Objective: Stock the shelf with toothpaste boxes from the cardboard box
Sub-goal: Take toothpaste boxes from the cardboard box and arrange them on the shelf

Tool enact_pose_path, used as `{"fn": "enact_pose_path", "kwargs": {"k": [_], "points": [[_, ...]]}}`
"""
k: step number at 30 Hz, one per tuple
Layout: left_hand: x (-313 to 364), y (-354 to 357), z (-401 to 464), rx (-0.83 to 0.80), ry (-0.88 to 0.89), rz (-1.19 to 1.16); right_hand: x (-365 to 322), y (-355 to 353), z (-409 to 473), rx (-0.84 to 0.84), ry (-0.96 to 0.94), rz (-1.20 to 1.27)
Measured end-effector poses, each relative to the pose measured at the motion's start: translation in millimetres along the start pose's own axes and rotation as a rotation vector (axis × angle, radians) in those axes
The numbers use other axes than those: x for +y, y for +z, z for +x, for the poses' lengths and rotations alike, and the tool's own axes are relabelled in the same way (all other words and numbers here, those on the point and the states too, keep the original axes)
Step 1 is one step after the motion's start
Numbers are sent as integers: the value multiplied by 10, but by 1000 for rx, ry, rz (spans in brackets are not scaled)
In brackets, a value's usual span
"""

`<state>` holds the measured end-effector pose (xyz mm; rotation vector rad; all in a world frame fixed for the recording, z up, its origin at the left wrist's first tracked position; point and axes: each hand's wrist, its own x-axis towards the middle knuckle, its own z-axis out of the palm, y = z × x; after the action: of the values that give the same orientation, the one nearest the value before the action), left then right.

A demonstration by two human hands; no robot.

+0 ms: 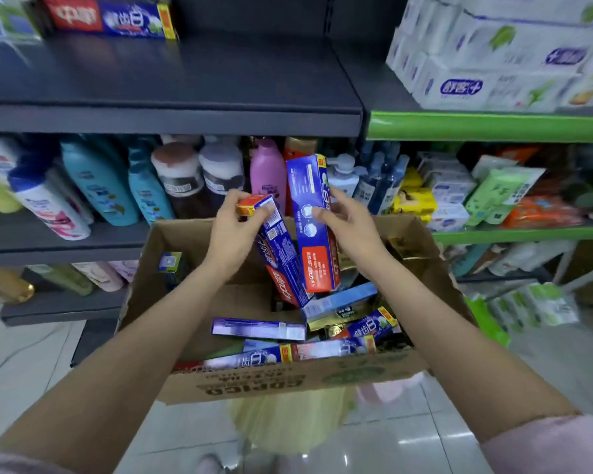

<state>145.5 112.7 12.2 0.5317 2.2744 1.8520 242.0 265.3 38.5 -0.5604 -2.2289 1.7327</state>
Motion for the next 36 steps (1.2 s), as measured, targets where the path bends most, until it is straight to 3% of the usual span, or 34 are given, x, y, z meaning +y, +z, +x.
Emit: {"fn": "enact_pose_path", "kwargs": {"k": [8,15,20,25,32,36], "points": [[831,-577,234,135,35,-104,-914,420,315,-156,-201,70],[1172,-1365,548,222,33,-119,-1658,1086,643,-280,-156,217],[1299,-1911,930,197,-3,-83,-2079,1545,968,-396,22,107],[1446,-2358,1365,107,24,-24,-2390,1918,1386,-383,130,324],[1482,-2802,1944,98,29,23,-2683,2224,1747,-439,-38,263],[1451,-2918,2142,85,-14,16,-2691,2322,1924,-403,-38,272]]}}
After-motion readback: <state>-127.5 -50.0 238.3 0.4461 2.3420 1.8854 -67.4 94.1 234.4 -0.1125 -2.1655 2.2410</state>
